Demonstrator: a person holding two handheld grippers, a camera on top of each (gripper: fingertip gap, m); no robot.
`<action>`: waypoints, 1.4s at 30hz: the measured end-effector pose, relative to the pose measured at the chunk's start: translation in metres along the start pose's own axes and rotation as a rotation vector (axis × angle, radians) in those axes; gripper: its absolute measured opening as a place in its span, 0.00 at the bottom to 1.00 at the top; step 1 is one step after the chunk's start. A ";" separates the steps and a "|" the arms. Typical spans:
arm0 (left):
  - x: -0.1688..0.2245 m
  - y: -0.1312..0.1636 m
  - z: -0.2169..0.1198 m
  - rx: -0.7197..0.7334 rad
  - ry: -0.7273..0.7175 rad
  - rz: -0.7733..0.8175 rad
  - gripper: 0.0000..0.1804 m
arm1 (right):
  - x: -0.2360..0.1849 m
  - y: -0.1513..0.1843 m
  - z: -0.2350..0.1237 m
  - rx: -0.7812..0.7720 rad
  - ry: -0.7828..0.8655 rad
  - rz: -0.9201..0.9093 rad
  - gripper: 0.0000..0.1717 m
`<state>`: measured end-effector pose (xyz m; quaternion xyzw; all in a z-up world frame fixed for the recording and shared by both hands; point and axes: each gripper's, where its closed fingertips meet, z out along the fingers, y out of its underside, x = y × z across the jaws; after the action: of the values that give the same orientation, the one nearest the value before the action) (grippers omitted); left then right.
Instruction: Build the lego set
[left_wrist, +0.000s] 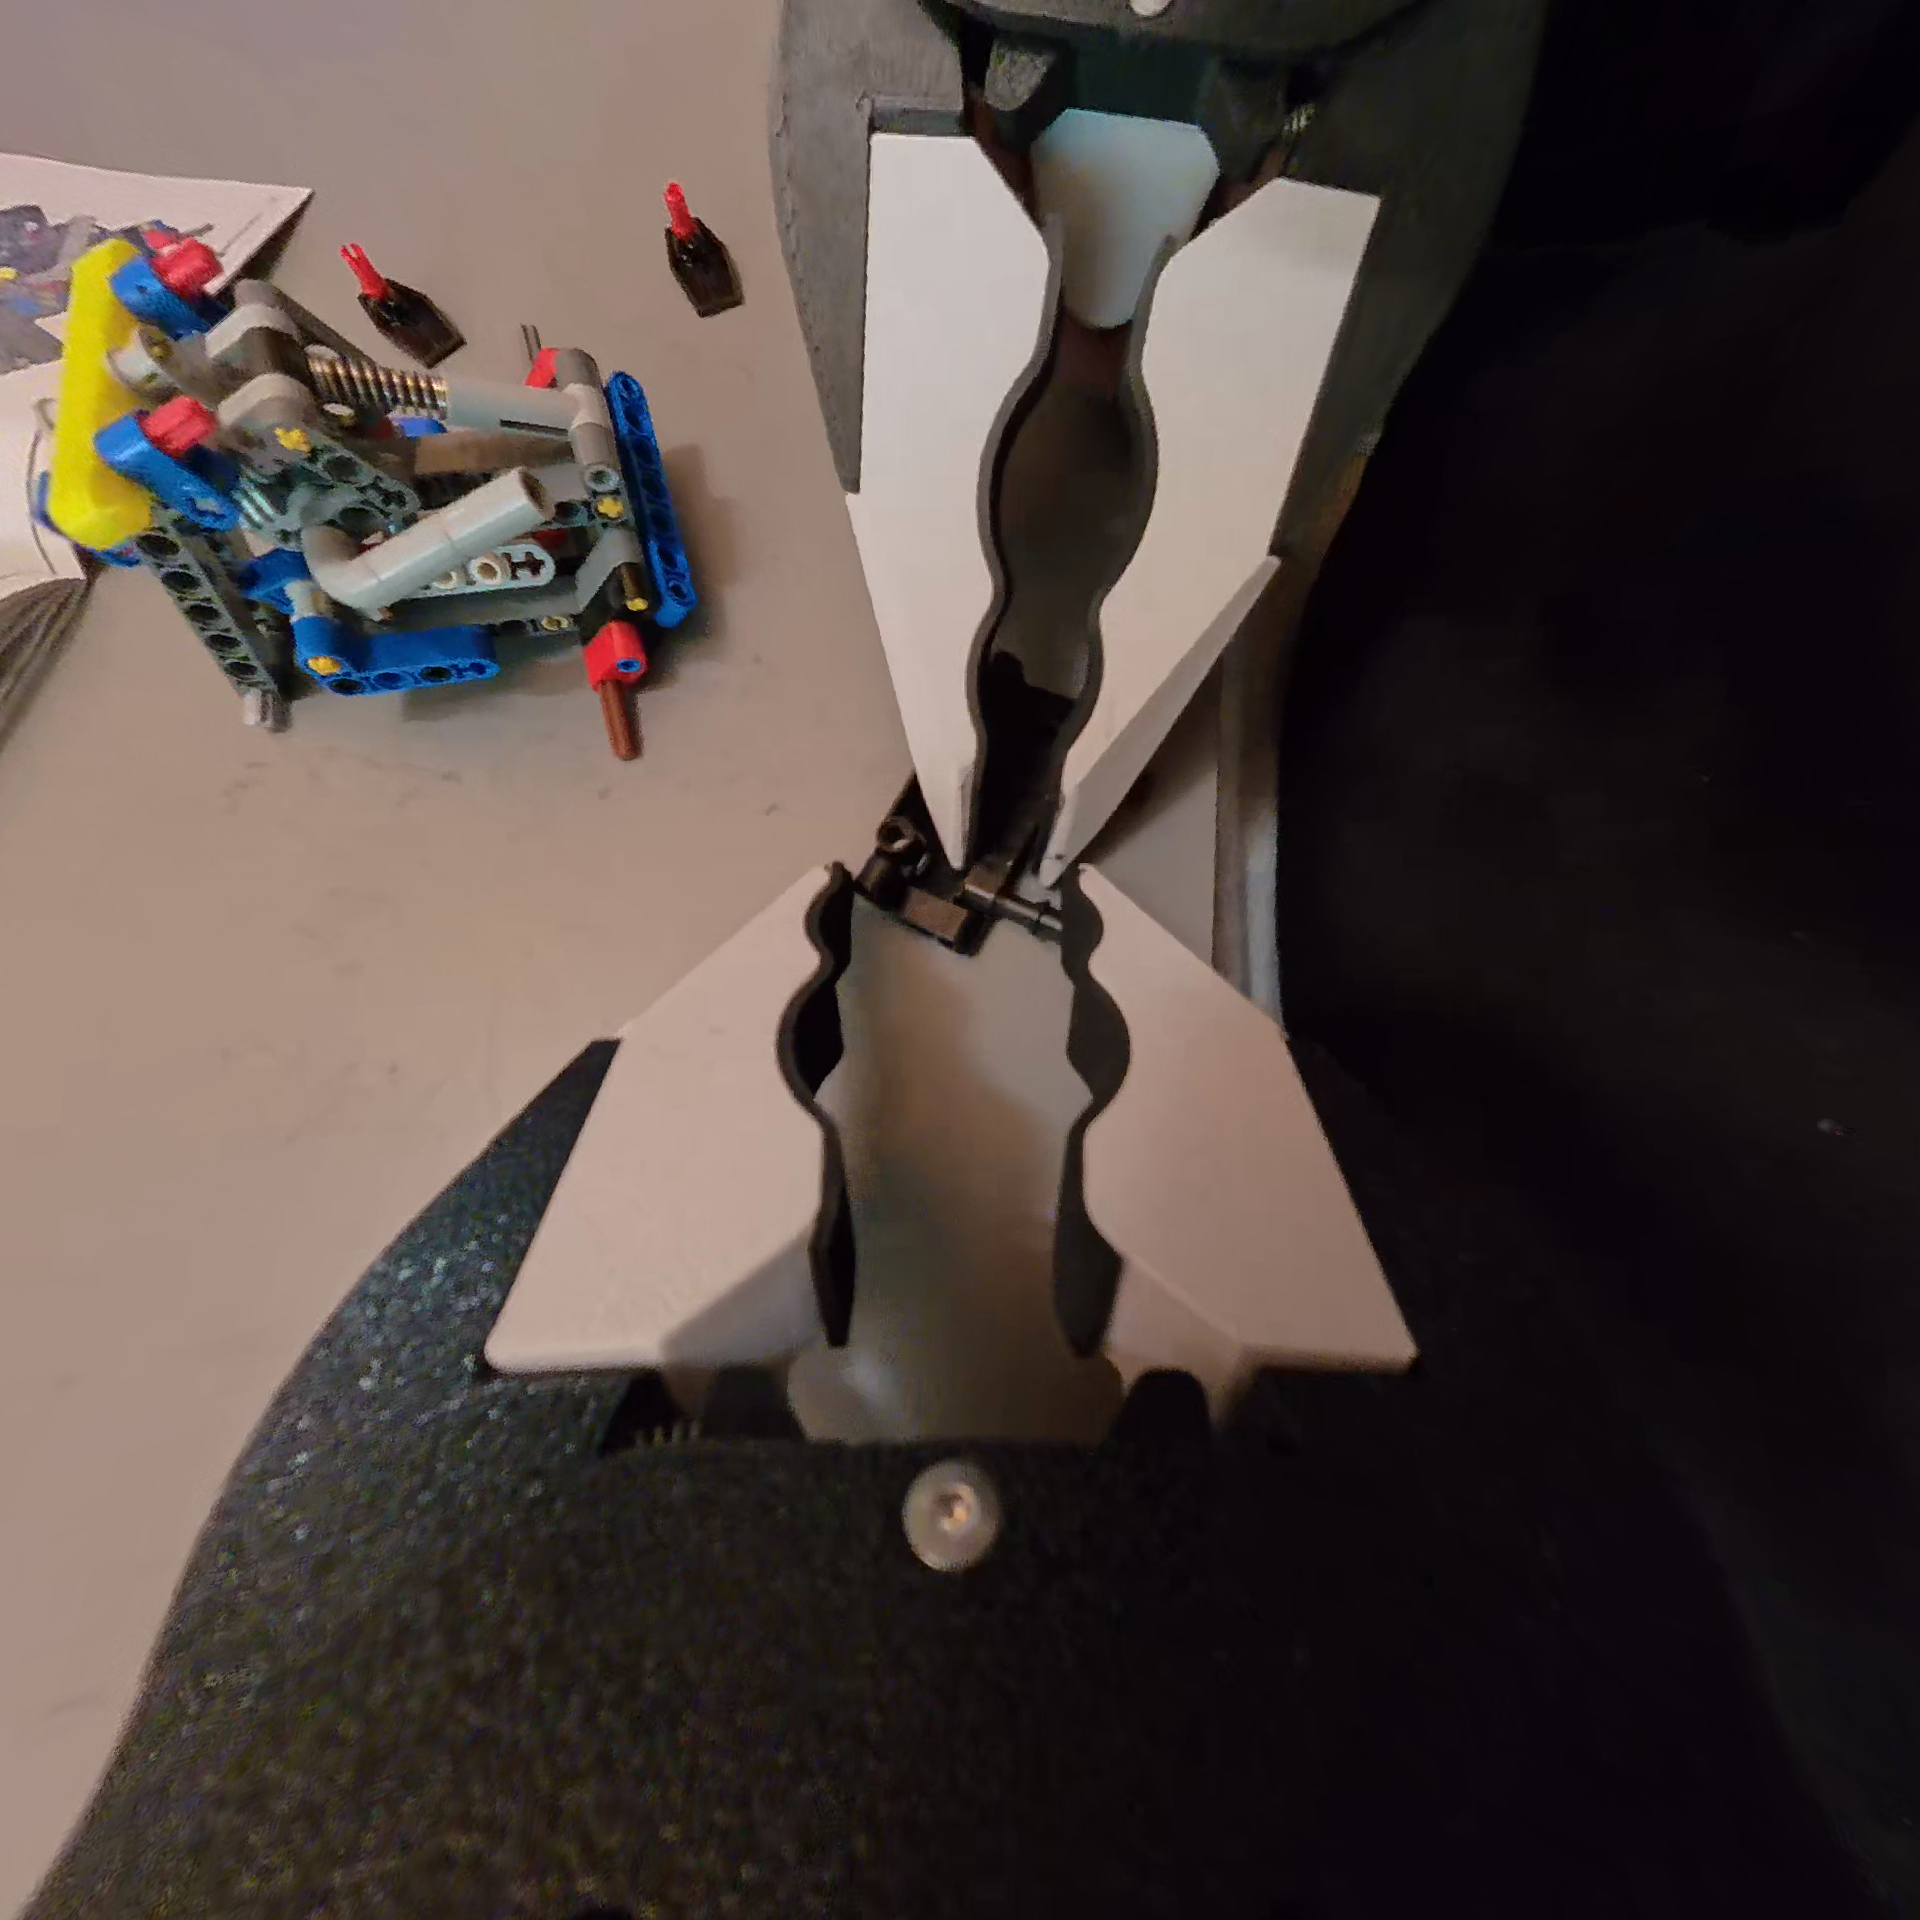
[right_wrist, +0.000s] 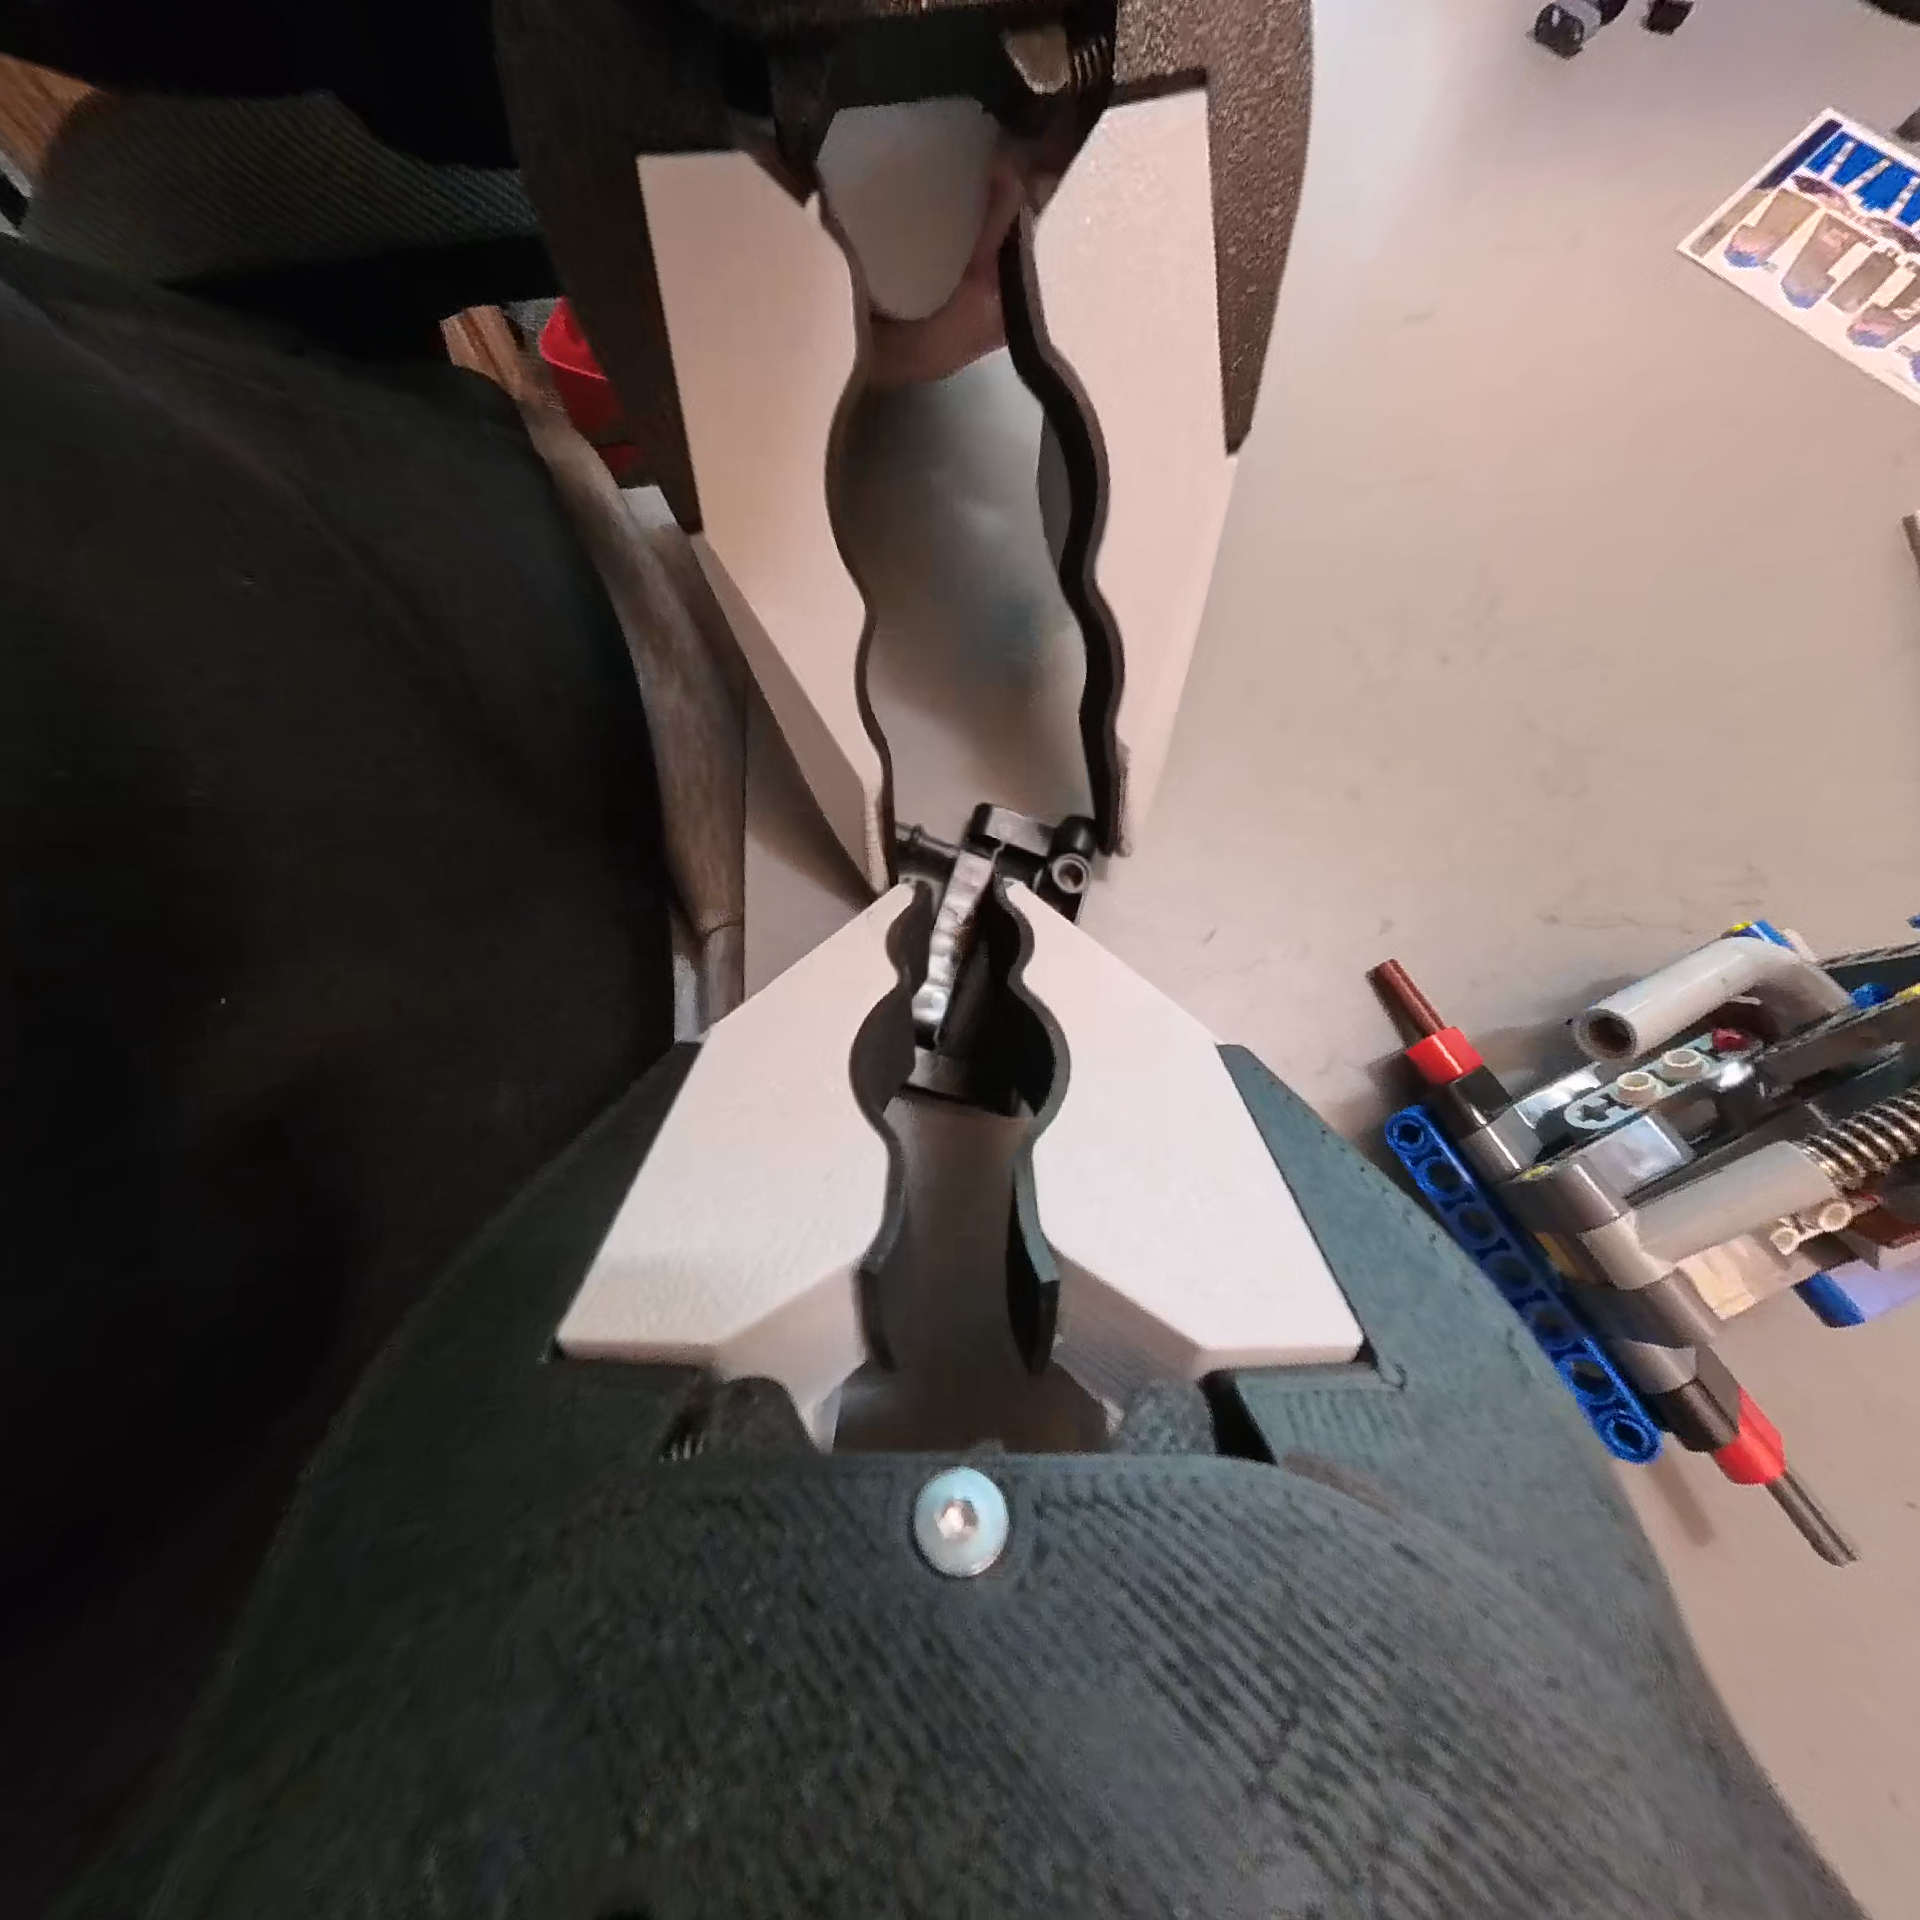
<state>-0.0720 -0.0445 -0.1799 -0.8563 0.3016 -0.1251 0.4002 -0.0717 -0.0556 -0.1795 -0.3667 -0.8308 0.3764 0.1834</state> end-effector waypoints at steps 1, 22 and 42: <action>0.000 0.000 -0.002 0.010 -0.007 0.014 0.22 | -0.001 0.000 0.000 0.000 -0.009 -0.016 0.06; 0.017 0.010 -0.006 0.010 -0.185 -0.185 0.04 | 0.018 0.004 0.001 -0.090 -0.018 0.108 0.04; -0.033 0.017 -0.024 0.062 -0.477 -0.286 0.03 | 0.046 -0.032 -0.007 0.134 0.328 0.187 0.00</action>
<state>-0.1156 -0.0472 -0.1764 -0.8827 0.0710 0.0156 0.4643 -0.1131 -0.0323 -0.1498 -0.4856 -0.7251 0.3817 0.3046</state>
